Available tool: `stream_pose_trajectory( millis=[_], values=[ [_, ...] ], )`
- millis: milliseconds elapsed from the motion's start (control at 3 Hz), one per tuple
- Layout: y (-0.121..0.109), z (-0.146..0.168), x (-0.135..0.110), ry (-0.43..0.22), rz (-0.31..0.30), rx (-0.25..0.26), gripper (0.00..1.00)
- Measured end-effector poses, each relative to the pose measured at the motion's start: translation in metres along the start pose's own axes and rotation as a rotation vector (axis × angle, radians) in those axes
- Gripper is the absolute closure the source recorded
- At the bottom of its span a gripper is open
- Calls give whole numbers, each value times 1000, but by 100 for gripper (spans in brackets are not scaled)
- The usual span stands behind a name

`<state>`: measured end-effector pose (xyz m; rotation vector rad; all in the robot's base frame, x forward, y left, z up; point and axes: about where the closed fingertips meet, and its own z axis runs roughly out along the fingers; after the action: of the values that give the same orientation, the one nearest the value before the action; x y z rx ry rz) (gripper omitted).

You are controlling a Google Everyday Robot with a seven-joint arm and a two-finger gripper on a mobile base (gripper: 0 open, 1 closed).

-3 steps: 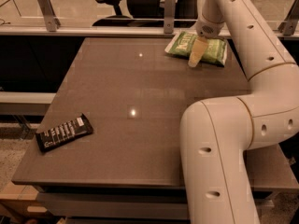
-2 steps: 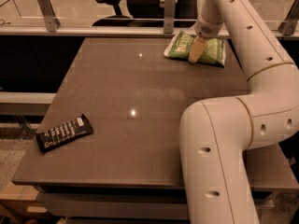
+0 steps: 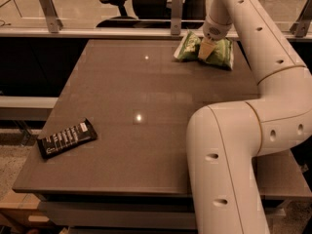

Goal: Move green jalapeno chip bag near rxbar chocolate

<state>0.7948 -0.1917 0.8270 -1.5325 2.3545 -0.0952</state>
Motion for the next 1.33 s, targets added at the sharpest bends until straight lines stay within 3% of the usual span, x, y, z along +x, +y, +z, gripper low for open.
stream_pose_trajectory(
  millis=[333,1333],
  values=[
    [0,-2,-1,0,0,0,100],
    [1,-4,-1,0,0,1,100]
  ],
)
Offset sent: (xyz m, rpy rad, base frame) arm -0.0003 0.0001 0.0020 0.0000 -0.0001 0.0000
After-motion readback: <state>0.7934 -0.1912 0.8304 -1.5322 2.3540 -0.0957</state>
